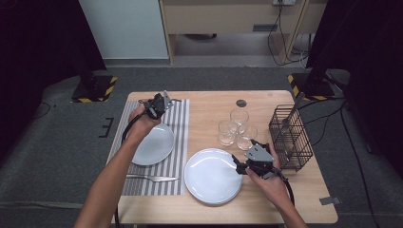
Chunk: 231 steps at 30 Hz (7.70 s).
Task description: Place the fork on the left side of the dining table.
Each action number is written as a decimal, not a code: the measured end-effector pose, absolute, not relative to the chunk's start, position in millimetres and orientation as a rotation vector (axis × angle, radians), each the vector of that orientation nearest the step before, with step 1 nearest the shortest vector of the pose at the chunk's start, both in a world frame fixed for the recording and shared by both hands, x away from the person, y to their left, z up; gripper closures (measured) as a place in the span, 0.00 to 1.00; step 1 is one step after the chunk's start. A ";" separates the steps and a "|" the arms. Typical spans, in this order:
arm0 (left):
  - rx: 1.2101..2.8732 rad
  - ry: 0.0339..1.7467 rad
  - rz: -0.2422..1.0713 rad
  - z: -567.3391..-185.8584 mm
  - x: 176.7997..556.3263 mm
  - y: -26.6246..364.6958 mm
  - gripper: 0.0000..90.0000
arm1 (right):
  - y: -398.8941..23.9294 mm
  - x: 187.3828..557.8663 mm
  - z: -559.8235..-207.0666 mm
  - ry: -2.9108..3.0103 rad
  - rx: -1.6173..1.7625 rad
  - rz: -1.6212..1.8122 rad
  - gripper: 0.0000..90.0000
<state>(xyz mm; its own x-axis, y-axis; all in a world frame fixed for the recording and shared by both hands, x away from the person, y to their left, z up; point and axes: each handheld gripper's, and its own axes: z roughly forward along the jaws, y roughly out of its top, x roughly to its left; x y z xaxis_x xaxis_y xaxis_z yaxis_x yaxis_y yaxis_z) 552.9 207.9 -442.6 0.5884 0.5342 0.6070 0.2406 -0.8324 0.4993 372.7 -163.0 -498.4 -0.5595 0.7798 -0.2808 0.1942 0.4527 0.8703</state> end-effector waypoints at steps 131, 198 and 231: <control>2.639 0.551 1.044 -514.4 559.5 211.6 0.94 | -170.3 374.5 -501.4 2.004 0.861 1.072 0.11; 2.604 0.603 1.032 -506.8 549.9 218.3 0.87 | -169.9 374.5 -502.7 2.021 0.873 1.070 0.10; 2.551 0.653 1.081 -497.3 546.9 220.9 0.68 | -169.0 374.9 -503.5 2.037 0.876 1.067 0.10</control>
<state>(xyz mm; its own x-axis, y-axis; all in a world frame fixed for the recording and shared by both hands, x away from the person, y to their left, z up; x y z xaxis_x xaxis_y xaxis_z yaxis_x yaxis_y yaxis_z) 546.9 220.9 -497.3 0.6146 0.5128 0.5994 0.2920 -0.8538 0.4311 374.9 -169.0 -503.5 -0.5520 0.7966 -0.2464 0.2511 0.4406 0.8619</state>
